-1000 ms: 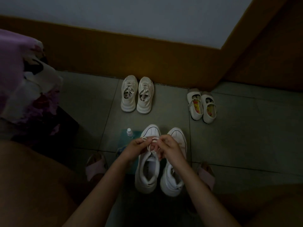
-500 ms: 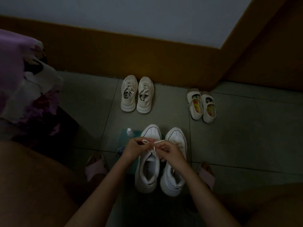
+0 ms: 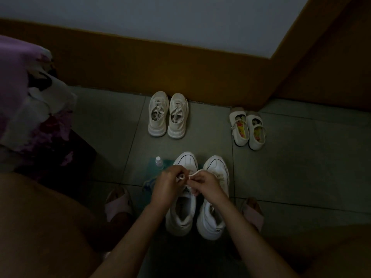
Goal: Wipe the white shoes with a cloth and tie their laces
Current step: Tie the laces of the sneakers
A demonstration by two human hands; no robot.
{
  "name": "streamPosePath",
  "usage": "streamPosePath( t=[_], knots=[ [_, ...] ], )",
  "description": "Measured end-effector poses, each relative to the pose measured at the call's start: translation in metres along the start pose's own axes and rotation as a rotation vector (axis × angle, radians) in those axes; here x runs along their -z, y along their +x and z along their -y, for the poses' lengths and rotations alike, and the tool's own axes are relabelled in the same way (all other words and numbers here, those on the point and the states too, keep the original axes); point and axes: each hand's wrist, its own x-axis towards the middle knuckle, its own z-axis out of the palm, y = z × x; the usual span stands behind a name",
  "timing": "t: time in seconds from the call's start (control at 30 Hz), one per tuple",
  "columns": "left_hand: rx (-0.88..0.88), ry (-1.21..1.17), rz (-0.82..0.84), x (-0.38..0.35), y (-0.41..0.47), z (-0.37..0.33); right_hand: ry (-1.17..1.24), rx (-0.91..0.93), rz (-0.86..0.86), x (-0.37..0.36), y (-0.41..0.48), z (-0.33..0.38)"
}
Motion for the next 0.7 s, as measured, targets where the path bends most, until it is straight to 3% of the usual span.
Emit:
streamPosePath(
  t=[0.17,0.4,0.7],
  knots=[
    [0.090,-0.177,0.022,-0.002,0.001,-0.003,0.123,-0.031,-0.013,0.006,0.001,-0.004],
    [0.198,-0.369,0.041,0.001,-0.001,-0.006,-0.037,0.012,-0.018,0.009,0.006,-0.004],
    [0.259,-0.408,0.052,0.005,-0.002,-0.004,-0.171,0.079,-0.006,0.021,0.008,0.002]
  ],
)
